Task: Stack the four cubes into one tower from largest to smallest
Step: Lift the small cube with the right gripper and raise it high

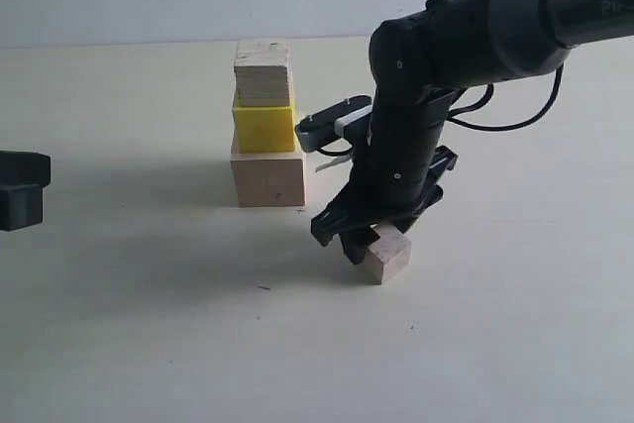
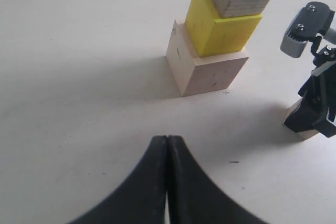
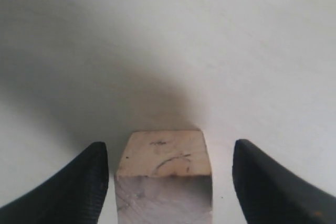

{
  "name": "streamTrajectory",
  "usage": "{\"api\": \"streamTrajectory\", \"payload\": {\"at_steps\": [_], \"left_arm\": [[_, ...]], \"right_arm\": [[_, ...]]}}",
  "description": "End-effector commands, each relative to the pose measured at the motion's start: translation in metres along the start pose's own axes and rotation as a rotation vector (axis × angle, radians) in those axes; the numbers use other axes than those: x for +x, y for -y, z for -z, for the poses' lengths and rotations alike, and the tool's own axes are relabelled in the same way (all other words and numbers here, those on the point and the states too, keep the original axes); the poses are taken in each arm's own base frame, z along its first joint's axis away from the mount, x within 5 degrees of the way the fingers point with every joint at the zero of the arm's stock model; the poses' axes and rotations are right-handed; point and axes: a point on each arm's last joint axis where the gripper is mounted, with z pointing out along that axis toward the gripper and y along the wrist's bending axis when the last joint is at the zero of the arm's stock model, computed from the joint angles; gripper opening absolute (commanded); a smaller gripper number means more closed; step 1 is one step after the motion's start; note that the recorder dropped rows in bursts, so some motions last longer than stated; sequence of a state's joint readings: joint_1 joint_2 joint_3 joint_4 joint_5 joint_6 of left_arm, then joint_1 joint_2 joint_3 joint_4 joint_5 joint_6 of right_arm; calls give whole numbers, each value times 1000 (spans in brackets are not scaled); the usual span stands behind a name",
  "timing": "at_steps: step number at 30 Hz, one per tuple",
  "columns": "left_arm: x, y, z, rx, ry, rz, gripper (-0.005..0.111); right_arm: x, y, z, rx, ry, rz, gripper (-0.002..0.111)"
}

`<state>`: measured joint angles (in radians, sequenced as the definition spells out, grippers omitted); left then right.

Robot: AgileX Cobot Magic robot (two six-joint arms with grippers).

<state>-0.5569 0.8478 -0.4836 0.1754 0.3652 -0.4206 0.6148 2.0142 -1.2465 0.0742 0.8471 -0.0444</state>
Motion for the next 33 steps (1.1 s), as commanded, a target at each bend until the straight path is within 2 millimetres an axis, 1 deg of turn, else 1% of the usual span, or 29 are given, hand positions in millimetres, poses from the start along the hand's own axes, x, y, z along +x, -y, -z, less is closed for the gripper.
{"api": "streamTrajectory", "payload": {"at_steps": [1, 9, 11, 13, 14, 16, 17, 20, 21, 22, 25, 27, 28, 29, 30, 31, 32, 33], "left_arm": [[0, 0, -1, 7, 7, 6, 0], [0, 0, -1, 7, 7, 6, 0], [0, 0, -1, 7, 7, 6, 0], [0, 0, -1, 7, 7, 6, 0], [0, 0, -1, 7, 7, 6, 0], [0, 0, -1, 7, 7, 6, 0], [0, 0, -1, 7, 7, 6, 0], [0, 0, -1, 7, 7, 6, 0], [0, 0, -1, 7, 7, 6, 0], [0, 0, -1, 7, 7, 6, 0], [0, 0, -1, 7, 7, 6, 0], [0, 0, -1, 7, 7, 6, 0], [0, 0, -1, 7, 7, 6, 0], [0, 0, -1, 7, 7, 6, 0], [1, 0, -1, 5, 4, 5, 0], [1, 0, -1, 4, 0, 5, 0], [2, 0, -1, -1, -10, 5, 0], [2, 0, -1, -3, -14, 5, 0]], "right_arm": [[-2, -1, -1, 2, 4, -8, 64], [-2, -1, -1, 0, 4, -9, 64], [-2, -1, -1, -6, 5, -15, 60], [-2, -1, -1, -6, 3, -15, 51], [-2, -1, -1, -6, 0, -15, 45], [-1, -1, -1, -7, -10, -15, 32], [0, -1, -1, -7, -22, -15, 23], [4, -1, 0, 0, -62, 4, 4], [5, 0, 1, 4, -71, 16, 0], [7, 0, 3, 7, -80, 21, 0], [8, 1, 16, 26, -65, 37, 0], [8, 3, 30, 55, -24, 60, 0], [9, 7, 46, 96, 24, 81, 0], [10, 11, 54, 113, 48, 86, 0], [10, 22, 70, 137, 115, 70, 0], [10, 27, 77, 140, 152, 58, 0], [11, 41, 93, 157, 261, 47, 0], [11, 49, 99, 166, 318, 26, 0]]}}
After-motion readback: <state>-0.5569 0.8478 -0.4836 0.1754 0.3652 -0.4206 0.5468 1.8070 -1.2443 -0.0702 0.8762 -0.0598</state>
